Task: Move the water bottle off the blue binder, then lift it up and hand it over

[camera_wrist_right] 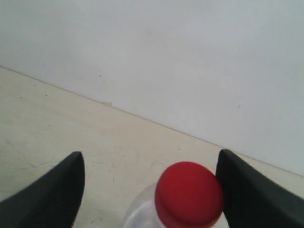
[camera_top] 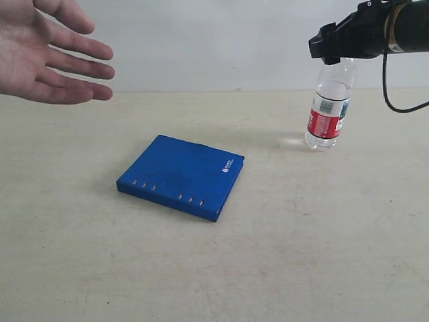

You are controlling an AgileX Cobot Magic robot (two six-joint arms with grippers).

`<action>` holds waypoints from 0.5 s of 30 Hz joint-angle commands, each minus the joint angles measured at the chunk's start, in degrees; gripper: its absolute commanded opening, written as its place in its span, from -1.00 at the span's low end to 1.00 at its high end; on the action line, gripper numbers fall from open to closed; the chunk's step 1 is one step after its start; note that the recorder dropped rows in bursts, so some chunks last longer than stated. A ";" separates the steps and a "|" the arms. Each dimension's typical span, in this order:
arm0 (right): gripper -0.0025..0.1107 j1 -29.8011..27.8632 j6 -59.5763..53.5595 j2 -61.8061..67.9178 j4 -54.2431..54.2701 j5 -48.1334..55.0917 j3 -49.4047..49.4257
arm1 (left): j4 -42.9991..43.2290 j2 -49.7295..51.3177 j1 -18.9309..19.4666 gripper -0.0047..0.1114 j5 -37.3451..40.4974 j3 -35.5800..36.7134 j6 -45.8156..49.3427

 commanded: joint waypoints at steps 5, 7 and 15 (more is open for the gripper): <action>0.26 -0.24 -2.57 -5.77 0.39 1.13 -2.22 | -0.19 -0.21 -0.22 -0.84 -0.93 -0.09 0.13; 0.26 -0.24 -2.57 -8.11 0.60 1.13 -3.82 | -0.19 -0.21 -0.22 -0.84 -0.93 -0.09 0.13; 0.16 -0.24 5.89 -21.95 -1.65 -7.58 -4.78 | -0.19 -0.21 -0.22 -0.84 -0.93 -0.09 0.13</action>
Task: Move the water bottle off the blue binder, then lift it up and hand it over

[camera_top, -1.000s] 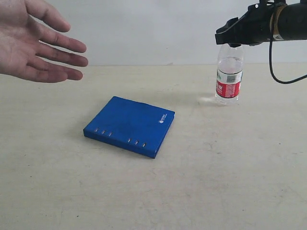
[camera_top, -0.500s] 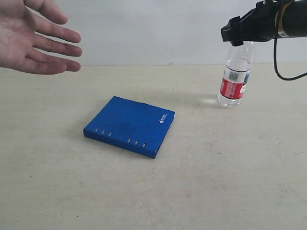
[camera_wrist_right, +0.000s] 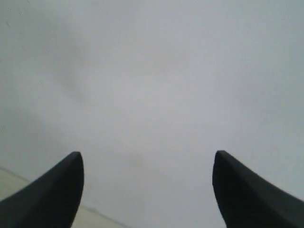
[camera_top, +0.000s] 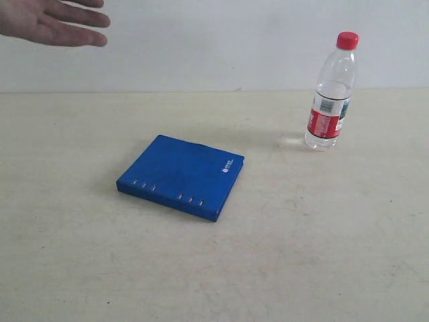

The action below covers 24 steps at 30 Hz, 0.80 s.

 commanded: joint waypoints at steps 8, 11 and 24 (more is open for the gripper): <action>-0.95 -0.11 20.84 -22.25 -14.72 -25.09 -0.35 | -0.19 -0.21 -0.22 -0.84 -0.93 -0.09 0.13; -0.96 -0.11 27.39 -29.72 -15.23 -22.70 -0.35 | -0.19 -0.21 -0.22 -0.84 -0.93 -0.09 0.13; -0.96 -0.11 30.50 -58.81 -15.23 -27.84 22.40 | 3.10 -0.21 -0.22 -0.84 -2.12 -0.09 0.95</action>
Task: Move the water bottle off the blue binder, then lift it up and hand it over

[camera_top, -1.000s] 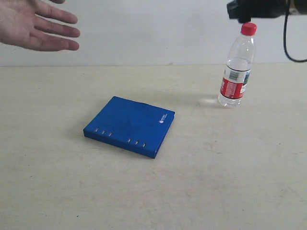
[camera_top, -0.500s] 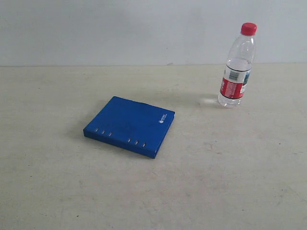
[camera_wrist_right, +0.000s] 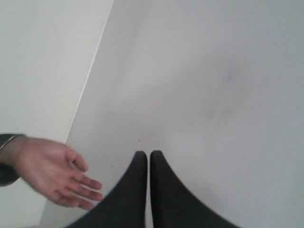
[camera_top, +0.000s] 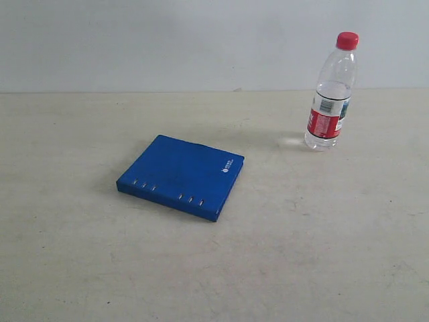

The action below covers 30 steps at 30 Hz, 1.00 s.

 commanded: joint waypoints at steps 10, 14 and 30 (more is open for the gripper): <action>-0.95 0.04 4.01 21.28 2.12 -8.51 39.80 | -22.31 -0.21 -0.22 -0.84 -18.04 -0.09 -2.71; -0.55 6.67 -3.05 43.64 5.40 -20.90 32.59 | -23.77 -0.21 -0.22 -0.84 -20.39 -0.09 -2.71; 0.02 18.70 13.25 81.33 -0.86 -3.16 -13.76 | 16.96 52.76 -2.74 -0.84 -60.67 -5.38 -47.08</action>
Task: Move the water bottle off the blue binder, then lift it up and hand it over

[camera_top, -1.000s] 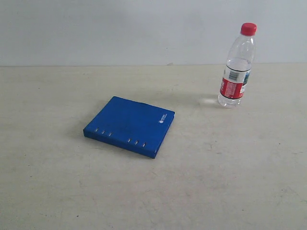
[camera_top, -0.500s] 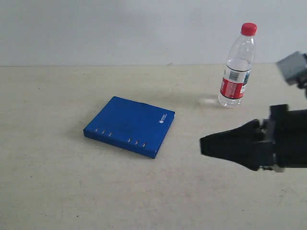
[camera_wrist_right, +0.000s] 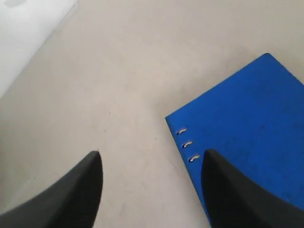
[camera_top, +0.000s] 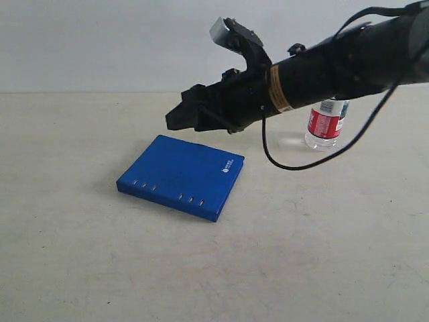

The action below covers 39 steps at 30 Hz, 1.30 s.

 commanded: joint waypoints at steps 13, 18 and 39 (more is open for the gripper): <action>0.02 -0.09 -5.42 12.63 -0.87 21.70 -8.09 | 22.49 71.38 -1.82 -0.15 -36.13 -23.84 -9.89; 0.02 -0.09 -4.30 19.20 -0.87 19.59 -12.85 | 22.63 80.97 -3.81 0.09 -38.65 -27.52 -11.27; 0.02 -8.05 3.60 28.81 -0.87 -7.79 -20.57 | 20.39 85.00 -3.81 0.06 -39.74 -33.51 -12.34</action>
